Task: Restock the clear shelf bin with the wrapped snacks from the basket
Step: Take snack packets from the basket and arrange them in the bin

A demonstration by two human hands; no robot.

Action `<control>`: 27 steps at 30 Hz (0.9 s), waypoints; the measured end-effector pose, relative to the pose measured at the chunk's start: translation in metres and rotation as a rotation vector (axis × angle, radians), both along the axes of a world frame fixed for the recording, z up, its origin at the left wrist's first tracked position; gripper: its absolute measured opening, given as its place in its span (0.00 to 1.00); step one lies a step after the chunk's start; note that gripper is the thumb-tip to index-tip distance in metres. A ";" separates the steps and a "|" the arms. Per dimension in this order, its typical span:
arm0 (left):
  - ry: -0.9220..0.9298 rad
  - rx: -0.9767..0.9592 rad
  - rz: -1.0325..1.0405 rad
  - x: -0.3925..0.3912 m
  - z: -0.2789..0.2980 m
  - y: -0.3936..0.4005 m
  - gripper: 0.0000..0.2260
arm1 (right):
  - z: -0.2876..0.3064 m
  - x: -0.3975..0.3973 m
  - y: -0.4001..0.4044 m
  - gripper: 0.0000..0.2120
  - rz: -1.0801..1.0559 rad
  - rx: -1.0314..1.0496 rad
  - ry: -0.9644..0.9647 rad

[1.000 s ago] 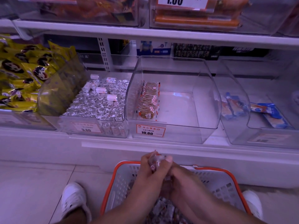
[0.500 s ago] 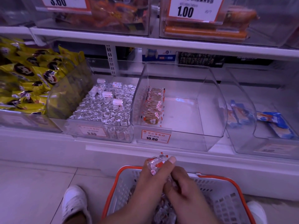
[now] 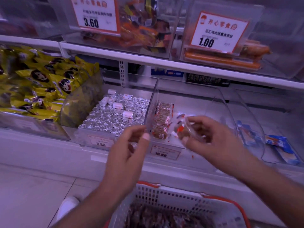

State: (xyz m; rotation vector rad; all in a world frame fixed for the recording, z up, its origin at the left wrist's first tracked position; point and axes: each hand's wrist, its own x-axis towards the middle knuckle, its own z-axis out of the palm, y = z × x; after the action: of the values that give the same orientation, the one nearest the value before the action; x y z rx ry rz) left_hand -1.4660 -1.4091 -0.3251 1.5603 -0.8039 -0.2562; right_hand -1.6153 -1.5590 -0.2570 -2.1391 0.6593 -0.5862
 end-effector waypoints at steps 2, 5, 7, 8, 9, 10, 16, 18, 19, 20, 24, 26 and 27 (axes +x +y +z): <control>-0.122 0.044 0.129 0.025 0.000 0.000 0.12 | 0.007 0.031 -0.029 0.15 0.013 -0.076 0.198; -0.228 0.115 0.175 0.044 -0.005 -0.002 0.13 | -0.010 0.076 -0.050 0.16 0.143 -0.231 0.524; -0.273 0.136 0.155 0.048 -0.007 -0.002 0.13 | -0.029 0.097 -0.054 0.18 0.217 -0.275 0.624; -0.284 0.142 0.147 0.050 -0.007 -0.001 0.13 | -0.036 0.105 -0.056 0.19 0.234 -0.289 0.633; -0.285 0.146 0.142 0.051 -0.007 0.000 0.12 | -0.041 0.112 -0.059 0.19 0.241 -0.310 0.631; -0.282 0.148 0.138 0.052 -0.007 0.000 0.12 | -0.045 0.117 -0.061 0.19 0.247 -0.334 0.627; -0.258 0.145 0.126 0.053 -0.005 0.003 0.10 | -0.075 0.119 -0.068 0.05 0.500 -0.720 0.523; -0.257 0.155 0.130 0.054 -0.005 0.004 0.09 | -0.075 0.117 -0.070 0.03 0.554 -0.687 0.505; -0.261 0.161 0.132 0.054 -0.006 0.004 0.09 | -0.076 0.117 -0.072 0.02 0.566 -0.687 0.506; -0.266 0.167 0.132 0.054 -0.006 0.004 0.10 | -0.078 0.116 -0.074 0.05 0.564 -0.710 0.533; -0.277 0.187 0.129 0.052 -0.007 0.002 0.11 | -0.076 0.116 -0.077 0.19 0.523 -0.846 0.730; -0.275 0.201 0.121 0.050 -0.006 0.001 0.11 | -0.069 0.113 -0.079 0.25 0.518 -0.881 0.743; -0.275 0.206 0.115 0.050 -0.006 0.001 0.11 | -0.066 0.111 -0.081 0.28 0.514 -0.882 0.753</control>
State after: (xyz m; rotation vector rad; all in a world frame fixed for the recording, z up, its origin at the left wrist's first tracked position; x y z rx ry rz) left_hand -1.4160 -1.4085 -0.3310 1.8557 -0.9186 -0.0407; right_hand -1.5041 -1.6395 -0.3228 -3.2422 0.1725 0.3277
